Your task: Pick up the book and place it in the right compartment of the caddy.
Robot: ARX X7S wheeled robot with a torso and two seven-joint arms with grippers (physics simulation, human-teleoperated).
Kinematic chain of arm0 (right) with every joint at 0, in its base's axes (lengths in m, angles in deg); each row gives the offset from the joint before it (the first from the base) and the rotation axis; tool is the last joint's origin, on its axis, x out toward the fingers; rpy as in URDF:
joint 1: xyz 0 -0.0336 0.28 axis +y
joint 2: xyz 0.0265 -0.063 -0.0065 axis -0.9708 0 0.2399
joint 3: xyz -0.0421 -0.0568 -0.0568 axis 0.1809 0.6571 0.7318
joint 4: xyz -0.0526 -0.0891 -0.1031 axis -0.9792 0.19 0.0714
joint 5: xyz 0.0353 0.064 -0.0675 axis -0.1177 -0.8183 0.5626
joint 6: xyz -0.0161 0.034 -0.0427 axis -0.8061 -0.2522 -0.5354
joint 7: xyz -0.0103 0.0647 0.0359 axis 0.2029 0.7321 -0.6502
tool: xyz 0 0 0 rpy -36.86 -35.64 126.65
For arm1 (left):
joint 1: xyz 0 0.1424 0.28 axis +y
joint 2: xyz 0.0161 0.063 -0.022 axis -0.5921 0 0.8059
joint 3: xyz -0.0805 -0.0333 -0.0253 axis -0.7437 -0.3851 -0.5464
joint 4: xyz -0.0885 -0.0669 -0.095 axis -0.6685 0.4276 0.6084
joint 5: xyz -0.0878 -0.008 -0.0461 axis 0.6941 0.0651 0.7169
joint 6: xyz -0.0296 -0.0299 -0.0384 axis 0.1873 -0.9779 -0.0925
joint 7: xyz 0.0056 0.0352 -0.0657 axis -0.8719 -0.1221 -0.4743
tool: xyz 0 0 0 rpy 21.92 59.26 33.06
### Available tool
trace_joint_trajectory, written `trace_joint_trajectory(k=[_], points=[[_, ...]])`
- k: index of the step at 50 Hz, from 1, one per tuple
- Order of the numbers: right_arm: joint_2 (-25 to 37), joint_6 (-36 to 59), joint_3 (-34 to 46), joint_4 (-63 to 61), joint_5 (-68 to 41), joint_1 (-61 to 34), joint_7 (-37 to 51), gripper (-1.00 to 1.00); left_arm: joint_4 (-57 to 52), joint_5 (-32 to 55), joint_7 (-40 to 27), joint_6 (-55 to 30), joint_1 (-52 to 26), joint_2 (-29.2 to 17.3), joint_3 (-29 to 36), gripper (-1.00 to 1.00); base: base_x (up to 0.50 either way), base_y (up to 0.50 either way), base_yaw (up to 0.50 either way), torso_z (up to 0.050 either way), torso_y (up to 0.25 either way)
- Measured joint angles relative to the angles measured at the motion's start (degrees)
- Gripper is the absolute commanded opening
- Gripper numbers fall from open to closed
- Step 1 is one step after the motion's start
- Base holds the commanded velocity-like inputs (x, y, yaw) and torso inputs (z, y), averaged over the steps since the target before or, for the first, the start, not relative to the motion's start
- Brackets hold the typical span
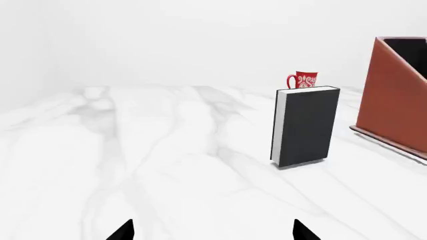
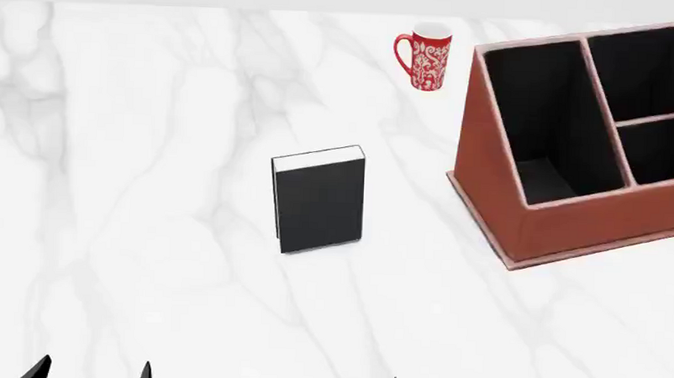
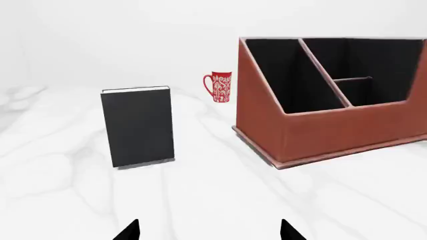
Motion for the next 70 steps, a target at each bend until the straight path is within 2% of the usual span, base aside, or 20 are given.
trace_joint_trajectory(k=[19, 41, 57, 62, 70], points=[[2.3, -0.5, 3.2, -1.1, -0.7, 0.5, 3.1, 1.0, -0.5, 2.1, -2.8, 0.1, 0.2, -2.3, 2.7, 1.0, 0.0, -0.01, 0.0, 0.0, 0.0], [4.4, 0.6, 5.9, -2.8, -2.8, 0.9, 4.8, 1.0, -0.5, 3.3, -5.1, 0.4, 0.1, -4.4, 5.5, 1.0, 0.0, -0.49, 0.0, 0.0, 0.0], [5.5, 0.8, 7.0, -3.1, -3.9, 0.8, 6.2, 1.0, -0.4, 4.3, -6.3, 0.7, 0.0, -5.4, 6.9, 1.0, 0.0, 0.0, 0.0, 0.0, 0.0], [5.8, 2.9, 7.3, -4.5, -4.5, 0.3, 6.5, 1.0, -2.2, 4.8, -6.9, -1.4, -0.2, -5.9, 7.0, 1.0, 0.0, 0.0, 0.0, 0.0, 0.0], [6.9, 12.5, 7.4, -12.0, -6.3, -3.2, 7.5, 1.0, -11.4, 5.8, -8.8, -11.0, -2.1, -7.4, 6.3, 1.0, 0.0, 0.0, 0.0, 0.0, 0.0]])
